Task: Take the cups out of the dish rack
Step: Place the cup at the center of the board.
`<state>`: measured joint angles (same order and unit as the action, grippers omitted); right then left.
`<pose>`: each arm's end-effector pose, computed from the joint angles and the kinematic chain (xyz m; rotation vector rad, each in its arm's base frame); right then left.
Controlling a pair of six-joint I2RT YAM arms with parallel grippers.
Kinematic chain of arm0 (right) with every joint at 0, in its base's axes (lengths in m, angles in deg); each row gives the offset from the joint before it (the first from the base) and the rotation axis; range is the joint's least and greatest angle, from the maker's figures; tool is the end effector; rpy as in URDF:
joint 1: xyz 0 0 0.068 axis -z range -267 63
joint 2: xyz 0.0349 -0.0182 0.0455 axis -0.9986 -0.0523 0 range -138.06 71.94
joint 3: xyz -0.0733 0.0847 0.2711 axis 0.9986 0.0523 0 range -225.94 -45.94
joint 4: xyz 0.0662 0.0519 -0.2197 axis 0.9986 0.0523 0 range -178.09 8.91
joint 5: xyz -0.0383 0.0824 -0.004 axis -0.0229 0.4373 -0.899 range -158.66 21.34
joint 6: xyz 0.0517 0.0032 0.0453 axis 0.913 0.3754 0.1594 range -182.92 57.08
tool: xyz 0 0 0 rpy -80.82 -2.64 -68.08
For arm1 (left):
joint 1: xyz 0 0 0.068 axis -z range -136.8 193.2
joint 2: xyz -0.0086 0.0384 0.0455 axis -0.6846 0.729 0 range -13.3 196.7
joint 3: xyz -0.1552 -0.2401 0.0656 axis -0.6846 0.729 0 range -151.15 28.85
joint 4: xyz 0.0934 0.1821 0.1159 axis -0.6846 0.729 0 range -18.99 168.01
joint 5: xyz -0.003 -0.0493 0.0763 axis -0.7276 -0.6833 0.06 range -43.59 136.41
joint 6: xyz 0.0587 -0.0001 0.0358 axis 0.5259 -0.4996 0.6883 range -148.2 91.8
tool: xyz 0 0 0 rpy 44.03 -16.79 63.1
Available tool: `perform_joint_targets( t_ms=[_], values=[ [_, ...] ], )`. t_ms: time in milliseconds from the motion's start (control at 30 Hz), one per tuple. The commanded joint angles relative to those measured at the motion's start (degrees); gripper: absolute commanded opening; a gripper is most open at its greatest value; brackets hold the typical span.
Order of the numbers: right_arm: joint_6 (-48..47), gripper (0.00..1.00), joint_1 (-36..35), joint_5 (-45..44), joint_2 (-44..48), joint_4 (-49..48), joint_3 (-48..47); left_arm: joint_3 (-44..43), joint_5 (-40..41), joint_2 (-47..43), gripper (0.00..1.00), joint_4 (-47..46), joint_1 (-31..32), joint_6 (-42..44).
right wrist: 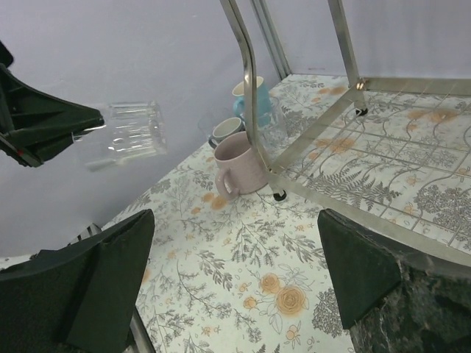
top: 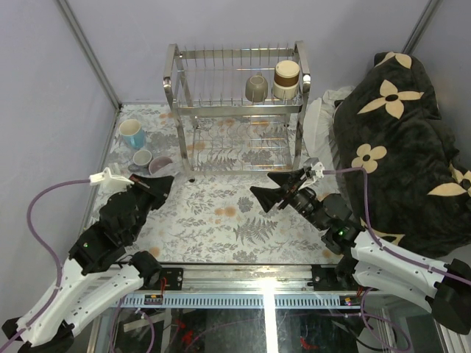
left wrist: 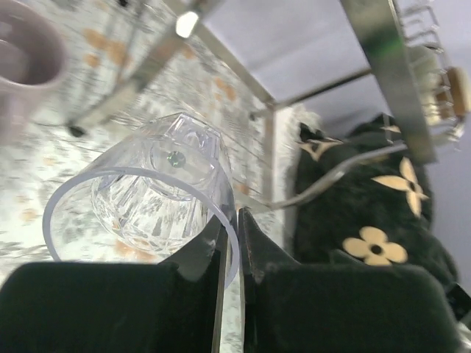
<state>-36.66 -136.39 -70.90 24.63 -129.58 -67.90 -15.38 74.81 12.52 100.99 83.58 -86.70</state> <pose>0.1141 0.1297 0.3205 -0.2400 1.3505 1.0974 0.0708 -0.0255 0.3384 -0.6444 1.7029 -0.8119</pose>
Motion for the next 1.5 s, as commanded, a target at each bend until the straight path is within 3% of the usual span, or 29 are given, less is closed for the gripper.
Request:
perform_joint_targets(
  t_ms=[0,200,400,567,933,1367,1467],
  values=[
    [-1.9,1.00,0.2,-1.8,1.0,0.3,-0.6,-6.4,11.7,0.3,0.00,15.2,-0.4,2.8],
    [-1.4,1.00,0.2,-0.8,-0.7,-0.2,-0.1,-9.6,13.4,7.7,0.00,21.8,-0.4,5.3],
    [-0.9,1.00,0.2,-0.9,-2.5,-0.9,0.0,-9.6,18.2,12.8,0.00,22.3,-0.6,4.9],
    [-0.4,1.00,0.2,-0.3,-3.4,-1.2,0.0,-11.0,17.4,16.4,0.00,20.3,-3.6,6.9],
    [-0.9,1.00,0.2,-0.6,-3.5,-0.9,0.2,-9.4,-6.6,27.7,0.00,7.5,-36.2,19.4],
    [-0.2,1.00,0.2,0.0,-5.5,-1.7,0.3,-9.3,-16.2,43.6,0.00,0.9,-56.2,20.9],
    [0.0,1.00,0.2,0.8,-6.2,-2.0,0.1,-9.8,-13.7,46.6,0.00,0.0,-57.3,22.0]
  ],
)
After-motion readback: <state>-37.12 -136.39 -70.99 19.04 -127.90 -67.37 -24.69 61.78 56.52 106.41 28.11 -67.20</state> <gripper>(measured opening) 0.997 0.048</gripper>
